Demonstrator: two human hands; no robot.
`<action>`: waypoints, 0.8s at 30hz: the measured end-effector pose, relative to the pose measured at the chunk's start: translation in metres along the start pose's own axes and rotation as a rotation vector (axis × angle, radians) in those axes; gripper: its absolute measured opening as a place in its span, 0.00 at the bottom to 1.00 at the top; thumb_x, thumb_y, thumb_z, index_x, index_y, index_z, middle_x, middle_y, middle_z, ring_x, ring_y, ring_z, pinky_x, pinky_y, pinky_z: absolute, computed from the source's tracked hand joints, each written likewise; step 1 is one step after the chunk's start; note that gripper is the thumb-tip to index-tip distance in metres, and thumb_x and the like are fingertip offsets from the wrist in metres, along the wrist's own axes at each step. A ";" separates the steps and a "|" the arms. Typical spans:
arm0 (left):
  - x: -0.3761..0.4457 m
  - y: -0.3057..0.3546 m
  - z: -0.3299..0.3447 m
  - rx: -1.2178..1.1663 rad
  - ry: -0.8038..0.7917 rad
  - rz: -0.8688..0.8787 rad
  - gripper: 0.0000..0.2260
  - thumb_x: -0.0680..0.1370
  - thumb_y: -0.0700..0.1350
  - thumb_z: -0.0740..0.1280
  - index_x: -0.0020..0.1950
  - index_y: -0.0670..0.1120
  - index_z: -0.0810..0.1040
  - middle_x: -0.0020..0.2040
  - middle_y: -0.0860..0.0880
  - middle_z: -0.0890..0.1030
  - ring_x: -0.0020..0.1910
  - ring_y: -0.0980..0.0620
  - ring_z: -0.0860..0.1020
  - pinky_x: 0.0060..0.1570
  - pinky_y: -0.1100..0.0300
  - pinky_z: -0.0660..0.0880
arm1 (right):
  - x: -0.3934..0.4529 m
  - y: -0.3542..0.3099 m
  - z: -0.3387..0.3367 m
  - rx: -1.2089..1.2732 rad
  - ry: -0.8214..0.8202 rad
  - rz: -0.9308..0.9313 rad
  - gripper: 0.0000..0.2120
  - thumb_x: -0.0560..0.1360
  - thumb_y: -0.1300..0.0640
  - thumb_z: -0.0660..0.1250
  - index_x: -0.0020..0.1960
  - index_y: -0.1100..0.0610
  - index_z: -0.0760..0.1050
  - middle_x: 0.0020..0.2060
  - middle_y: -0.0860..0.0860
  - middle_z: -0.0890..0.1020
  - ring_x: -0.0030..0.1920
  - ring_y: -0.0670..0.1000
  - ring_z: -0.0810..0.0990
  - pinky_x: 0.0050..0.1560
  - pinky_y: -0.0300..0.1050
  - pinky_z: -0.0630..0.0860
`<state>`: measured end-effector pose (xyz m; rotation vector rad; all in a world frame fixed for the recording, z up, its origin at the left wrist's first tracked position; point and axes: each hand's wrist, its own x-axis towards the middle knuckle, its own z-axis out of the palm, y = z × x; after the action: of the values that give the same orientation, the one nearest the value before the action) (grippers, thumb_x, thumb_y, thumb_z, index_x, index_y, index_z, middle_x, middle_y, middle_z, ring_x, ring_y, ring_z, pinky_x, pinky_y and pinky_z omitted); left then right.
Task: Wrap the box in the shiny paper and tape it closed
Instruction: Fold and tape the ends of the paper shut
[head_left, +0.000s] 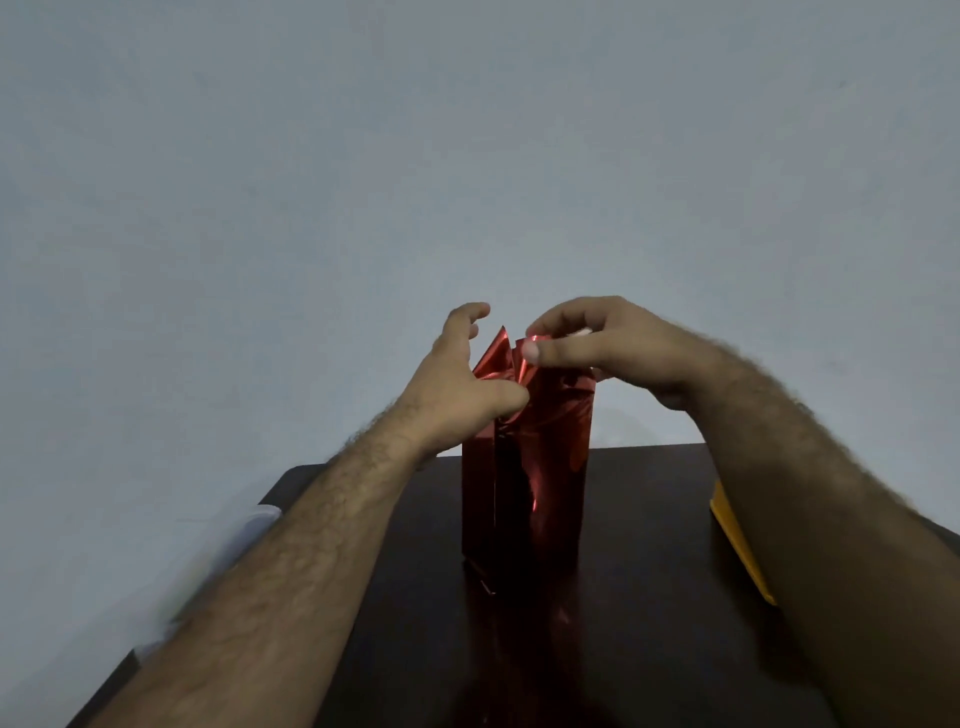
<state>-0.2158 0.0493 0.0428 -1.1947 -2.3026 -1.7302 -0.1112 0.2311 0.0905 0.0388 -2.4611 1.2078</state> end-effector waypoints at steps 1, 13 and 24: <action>0.001 -0.003 -0.001 -0.013 0.002 0.003 0.47 0.66 0.44 0.73 0.81 0.66 0.59 0.83 0.56 0.61 0.71 0.50 0.75 0.55 0.55 0.81 | 0.002 0.003 -0.002 0.022 -0.048 0.012 0.22 0.67 0.44 0.81 0.56 0.55 0.86 0.49 0.49 0.88 0.44 0.42 0.85 0.43 0.37 0.77; 0.009 -0.017 -0.013 -0.214 -0.045 0.016 0.51 0.67 0.36 0.68 0.86 0.63 0.55 0.83 0.53 0.64 0.49 0.51 0.85 0.46 0.58 0.78 | 0.022 0.032 0.027 0.363 0.121 0.007 0.10 0.73 0.63 0.80 0.54 0.59 0.87 0.46 0.56 0.89 0.45 0.52 0.89 0.46 0.45 0.82; 0.012 -0.005 -0.008 -0.053 0.156 0.056 0.13 0.70 0.44 0.84 0.41 0.37 0.84 0.47 0.48 0.86 0.48 0.54 0.85 0.51 0.60 0.79 | 0.022 0.030 0.022 0.404 0.105 -0.036 0.10 0.74 0.61 0.80 0.54 0.60 0.86 0.47 0.58 0.89 0.44 0.52 0.88 0.44 0.45 0.81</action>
<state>-0.2305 0.0486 0.0474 -1.0784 -2.1279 -1.8063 -0.1443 0.2366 0.0636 0.1276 -2.0836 1.6265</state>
